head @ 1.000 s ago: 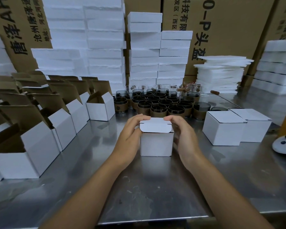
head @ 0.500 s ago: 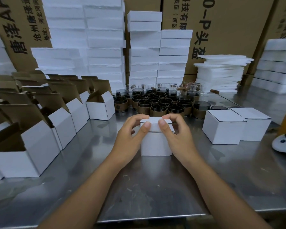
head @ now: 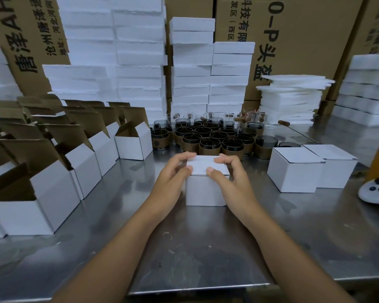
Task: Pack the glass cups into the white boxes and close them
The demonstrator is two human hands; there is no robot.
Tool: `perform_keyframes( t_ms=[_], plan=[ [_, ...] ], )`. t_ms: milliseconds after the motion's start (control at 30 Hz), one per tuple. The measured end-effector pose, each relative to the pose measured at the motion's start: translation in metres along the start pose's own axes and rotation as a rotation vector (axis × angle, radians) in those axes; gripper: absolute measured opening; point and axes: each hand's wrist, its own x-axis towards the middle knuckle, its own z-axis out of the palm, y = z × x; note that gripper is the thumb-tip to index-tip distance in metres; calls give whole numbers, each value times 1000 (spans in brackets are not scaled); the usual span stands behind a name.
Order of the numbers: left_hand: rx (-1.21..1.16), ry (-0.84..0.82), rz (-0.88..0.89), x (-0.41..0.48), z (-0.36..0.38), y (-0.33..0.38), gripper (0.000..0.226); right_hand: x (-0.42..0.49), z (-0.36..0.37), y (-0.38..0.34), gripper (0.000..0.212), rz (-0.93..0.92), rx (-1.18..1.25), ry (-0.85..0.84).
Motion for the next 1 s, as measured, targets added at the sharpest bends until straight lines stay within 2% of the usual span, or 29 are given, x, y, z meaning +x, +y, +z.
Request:
perform_keyframes(
  t_ms=[133, 200, 267, 300, 400, 667, 833, 933, 1000],
  plan=[
    [-39, 17, -58, 1, 0, -3, 32, -8, 0, 0, 12, -198, -292, 60],
    [-71, 35, -89, 1, 0, -3, 30, -11, -1, -3, 24, -246, -387, 56],
    [-90, 45, -108, 1, 0, -3, 30, -13, -1, -4, 47, -240, -435, 20],
    [-94, 47, -116, 1, 0, -3, 30, -13, -1, -4, 50, -240, -459, 1],
    [-130, 52, -154, 3, -1, -4, 28, -13, 0, -2, 55, -265, -523, 3],
    [-208, 80, -165, 3, 1, -4, 37, -21, 18, -5, 68, -268, -812, 166],
    [-161, 70, -123, 2, 3, -5, 45, -24, 19, -3, 71, -140, -748, 185],
    [-145, 77, -138, 4, 4, -7, 28, -24, 14, -4, 72, -29, -577, 117],
    [-194, 92, -159, 6, 5, -8, 20, -23, 6, -5, 70, -25, -472, 96]
  ],
)
